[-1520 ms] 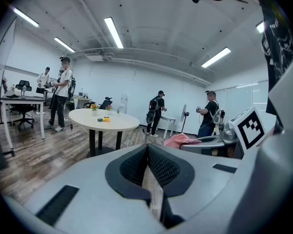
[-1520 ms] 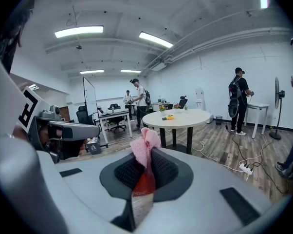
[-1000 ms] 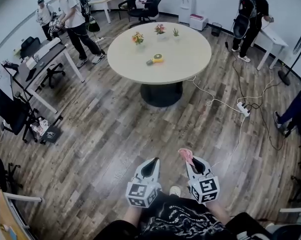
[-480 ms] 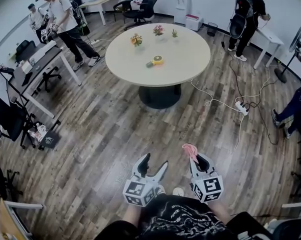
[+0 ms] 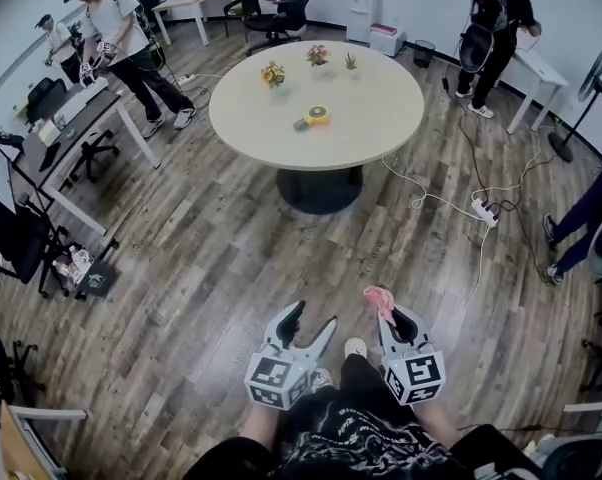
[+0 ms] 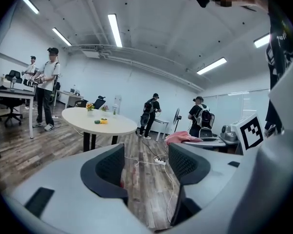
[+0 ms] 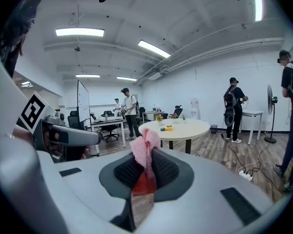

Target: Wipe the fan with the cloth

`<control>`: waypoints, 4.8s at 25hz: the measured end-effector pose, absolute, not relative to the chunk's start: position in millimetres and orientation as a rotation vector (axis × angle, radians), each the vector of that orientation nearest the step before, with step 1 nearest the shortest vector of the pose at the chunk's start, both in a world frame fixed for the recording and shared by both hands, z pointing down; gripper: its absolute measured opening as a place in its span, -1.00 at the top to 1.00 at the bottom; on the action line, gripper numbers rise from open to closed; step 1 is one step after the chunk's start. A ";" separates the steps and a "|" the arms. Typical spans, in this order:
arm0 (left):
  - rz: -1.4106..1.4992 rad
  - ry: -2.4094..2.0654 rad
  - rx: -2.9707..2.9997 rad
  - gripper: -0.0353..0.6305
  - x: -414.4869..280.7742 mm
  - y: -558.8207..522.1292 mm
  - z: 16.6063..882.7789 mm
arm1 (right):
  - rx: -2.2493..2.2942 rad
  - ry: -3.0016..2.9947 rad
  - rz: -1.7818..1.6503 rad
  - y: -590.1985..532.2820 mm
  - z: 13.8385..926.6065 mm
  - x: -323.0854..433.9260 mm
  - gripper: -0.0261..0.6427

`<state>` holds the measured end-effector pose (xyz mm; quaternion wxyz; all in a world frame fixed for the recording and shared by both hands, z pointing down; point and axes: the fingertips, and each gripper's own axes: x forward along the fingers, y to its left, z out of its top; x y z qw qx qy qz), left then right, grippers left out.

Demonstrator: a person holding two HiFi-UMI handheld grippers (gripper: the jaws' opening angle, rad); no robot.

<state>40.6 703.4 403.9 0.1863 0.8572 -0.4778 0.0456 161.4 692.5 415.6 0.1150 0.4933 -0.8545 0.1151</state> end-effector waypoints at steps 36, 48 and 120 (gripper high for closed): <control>0.197 -1.635 2.152 0.02 68.9 363.9 421.5 | 1.108 -2.664 0.357 326.8 436.2 191.6 0.77; 0.211 -1.592 2.178 0.03 26.3 261.7 443.1 | 1.162 -2.600 0.379 247.1 453.6 163.6 0.76; 1.056 -1.053 2.316 0.38 -61.0 -49.2 617.8 | 0.397 -2.323 0.517 -37.4 560.4 -52.6 0.73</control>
